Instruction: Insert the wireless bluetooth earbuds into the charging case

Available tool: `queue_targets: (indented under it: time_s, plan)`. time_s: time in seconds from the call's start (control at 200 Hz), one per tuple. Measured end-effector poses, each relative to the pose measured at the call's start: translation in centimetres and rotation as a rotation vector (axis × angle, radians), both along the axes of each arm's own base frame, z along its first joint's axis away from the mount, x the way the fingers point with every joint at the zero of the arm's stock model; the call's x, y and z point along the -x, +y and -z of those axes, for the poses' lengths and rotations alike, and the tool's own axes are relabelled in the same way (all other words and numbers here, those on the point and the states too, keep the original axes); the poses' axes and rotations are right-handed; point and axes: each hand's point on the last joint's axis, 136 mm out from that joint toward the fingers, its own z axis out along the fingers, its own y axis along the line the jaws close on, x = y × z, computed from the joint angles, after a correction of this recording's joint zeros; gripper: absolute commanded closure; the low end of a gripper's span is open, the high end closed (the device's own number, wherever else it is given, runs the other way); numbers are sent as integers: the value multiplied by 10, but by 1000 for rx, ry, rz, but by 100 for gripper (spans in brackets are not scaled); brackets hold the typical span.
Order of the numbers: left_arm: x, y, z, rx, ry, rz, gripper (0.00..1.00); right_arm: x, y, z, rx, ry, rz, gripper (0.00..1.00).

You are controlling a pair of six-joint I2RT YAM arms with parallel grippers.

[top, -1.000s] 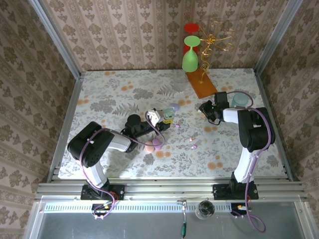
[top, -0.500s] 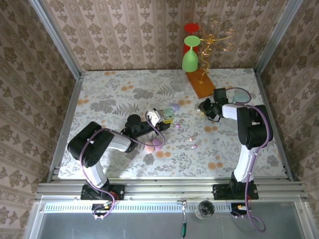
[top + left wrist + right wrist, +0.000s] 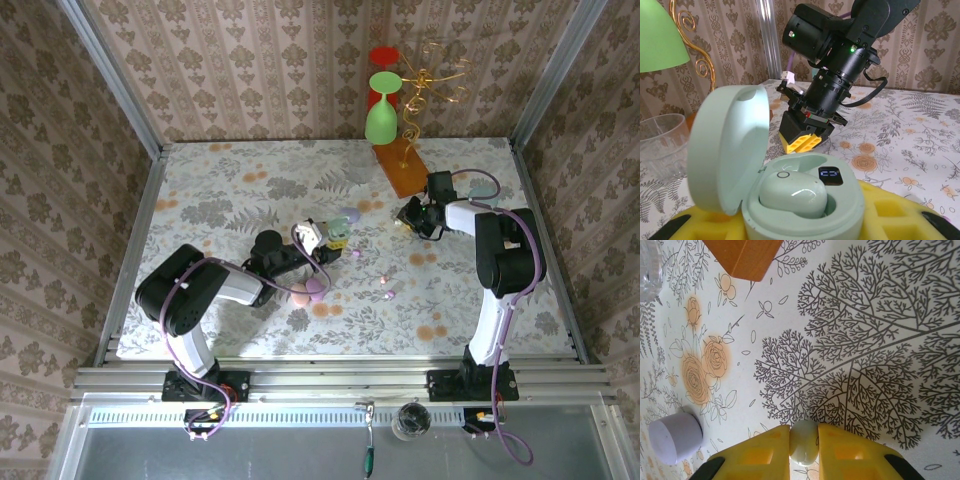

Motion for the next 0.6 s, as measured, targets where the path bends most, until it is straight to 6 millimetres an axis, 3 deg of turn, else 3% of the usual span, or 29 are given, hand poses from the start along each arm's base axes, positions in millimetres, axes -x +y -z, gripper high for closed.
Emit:
queue_targets:
  time_s: [0.23,0.6]
  plan:
    - [0,4,3,-5,6,7,77,23,11,-11,35,-24,-93,79]
    - [0,8,9,-20,17,10,77,61,57,-88,154,-253,-373,79]
